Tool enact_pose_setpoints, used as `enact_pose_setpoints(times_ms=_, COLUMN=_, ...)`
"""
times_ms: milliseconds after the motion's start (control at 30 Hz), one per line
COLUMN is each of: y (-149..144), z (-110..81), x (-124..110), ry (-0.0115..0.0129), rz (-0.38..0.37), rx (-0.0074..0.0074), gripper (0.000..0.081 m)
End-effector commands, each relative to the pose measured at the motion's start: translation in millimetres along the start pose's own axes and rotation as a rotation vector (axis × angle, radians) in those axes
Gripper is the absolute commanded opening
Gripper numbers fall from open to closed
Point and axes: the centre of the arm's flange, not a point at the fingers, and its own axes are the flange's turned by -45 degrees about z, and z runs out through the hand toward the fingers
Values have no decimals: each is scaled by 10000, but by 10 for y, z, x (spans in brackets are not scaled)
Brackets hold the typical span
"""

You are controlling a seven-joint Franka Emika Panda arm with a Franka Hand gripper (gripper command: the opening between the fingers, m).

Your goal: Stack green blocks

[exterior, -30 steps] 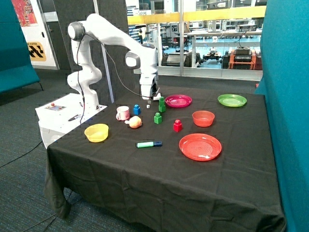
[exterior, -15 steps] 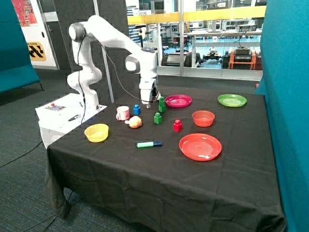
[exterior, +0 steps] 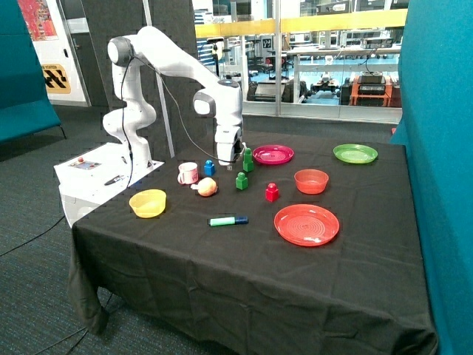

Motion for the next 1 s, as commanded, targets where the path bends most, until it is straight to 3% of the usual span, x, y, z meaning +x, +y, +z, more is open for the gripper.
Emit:
enact_pose_setpoints(times_ms=0, y=33, z=136, x=59, ry=-5, rz=9, rx=6, gripper=374)
enact_pose_setpoints(times_ms=767, y=-20, z=222, x=197, ry=-5, rz=-129, rx=6, gripper=430)
enact_pose_setpoints(times_ms=967, y=-25, z=251, x=189, ry=-5, rz=-155, rx=6, gripper=407)
